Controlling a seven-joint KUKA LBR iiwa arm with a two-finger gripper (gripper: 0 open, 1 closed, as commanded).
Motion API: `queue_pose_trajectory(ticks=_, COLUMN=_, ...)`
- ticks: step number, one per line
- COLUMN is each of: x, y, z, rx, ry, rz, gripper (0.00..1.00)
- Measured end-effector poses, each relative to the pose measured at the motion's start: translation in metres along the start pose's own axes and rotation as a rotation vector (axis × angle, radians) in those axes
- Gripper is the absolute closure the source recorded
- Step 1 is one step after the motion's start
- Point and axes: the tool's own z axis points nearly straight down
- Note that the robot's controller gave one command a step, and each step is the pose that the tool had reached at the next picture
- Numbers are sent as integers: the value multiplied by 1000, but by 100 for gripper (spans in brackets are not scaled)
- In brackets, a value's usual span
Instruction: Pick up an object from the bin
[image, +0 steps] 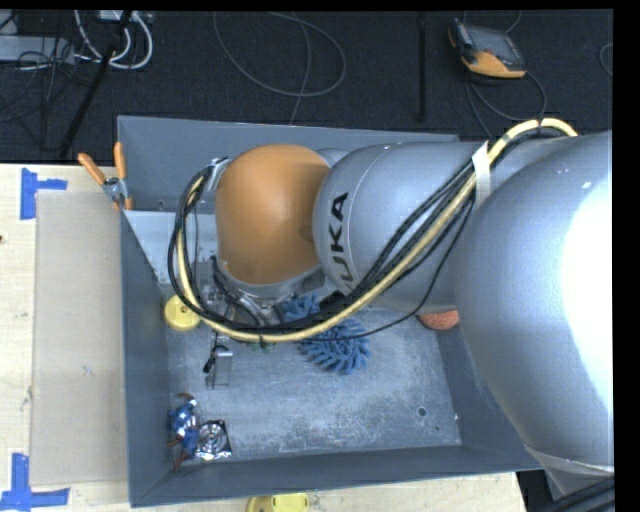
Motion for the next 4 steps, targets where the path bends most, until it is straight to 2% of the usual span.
queue_pose_trajectory(ticks=1, x=-2, y=-1, z=-5, rx=-1, ry=-7, rz=4, gripper=0)
queue_pose_trajectory(ticks=2, x=-1, y=-26, z=-2, rx=-3, ry=-8, rz=-107, gripper=0)
queue_pose_trajectory(ticks=3, x=-23, y=-96, z=20, rx=0, ry=-9, rz=-297, gripper=0)
queue_pose_trajectory(ticks=4, x=-28, y=-138, z=24, rx=2, ry=-7, rz=-337, gripper=0)
